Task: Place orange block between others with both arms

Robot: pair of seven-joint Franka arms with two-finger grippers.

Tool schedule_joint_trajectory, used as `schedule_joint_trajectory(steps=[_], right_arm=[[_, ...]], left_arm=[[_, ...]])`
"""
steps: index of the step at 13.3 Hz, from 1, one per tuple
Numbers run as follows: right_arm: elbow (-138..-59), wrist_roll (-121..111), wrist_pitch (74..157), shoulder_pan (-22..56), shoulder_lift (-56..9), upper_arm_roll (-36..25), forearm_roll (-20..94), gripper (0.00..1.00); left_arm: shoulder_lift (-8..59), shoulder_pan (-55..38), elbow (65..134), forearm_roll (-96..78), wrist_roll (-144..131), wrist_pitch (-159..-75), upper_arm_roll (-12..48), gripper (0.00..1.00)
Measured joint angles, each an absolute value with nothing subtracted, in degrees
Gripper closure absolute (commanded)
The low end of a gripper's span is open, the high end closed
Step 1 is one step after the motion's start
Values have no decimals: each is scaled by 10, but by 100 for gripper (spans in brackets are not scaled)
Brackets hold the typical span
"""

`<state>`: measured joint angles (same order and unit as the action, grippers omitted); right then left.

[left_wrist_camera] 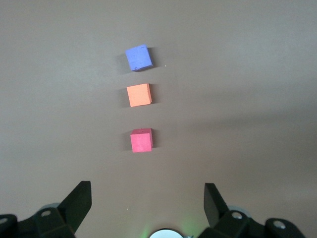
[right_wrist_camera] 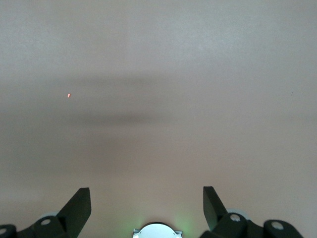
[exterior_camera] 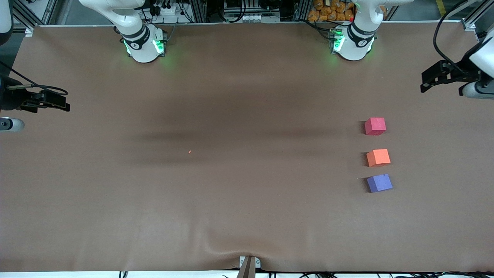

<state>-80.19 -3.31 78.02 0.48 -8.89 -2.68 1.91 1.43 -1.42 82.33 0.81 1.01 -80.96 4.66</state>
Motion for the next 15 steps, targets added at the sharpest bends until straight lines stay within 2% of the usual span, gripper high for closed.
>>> schedule_joint_trajectory(steps=[15], right_arm=[[-783,-33,768,5,-85,-28,19,0]], left_arm=[[18,-9,826,8,-75,-809,48,0]])
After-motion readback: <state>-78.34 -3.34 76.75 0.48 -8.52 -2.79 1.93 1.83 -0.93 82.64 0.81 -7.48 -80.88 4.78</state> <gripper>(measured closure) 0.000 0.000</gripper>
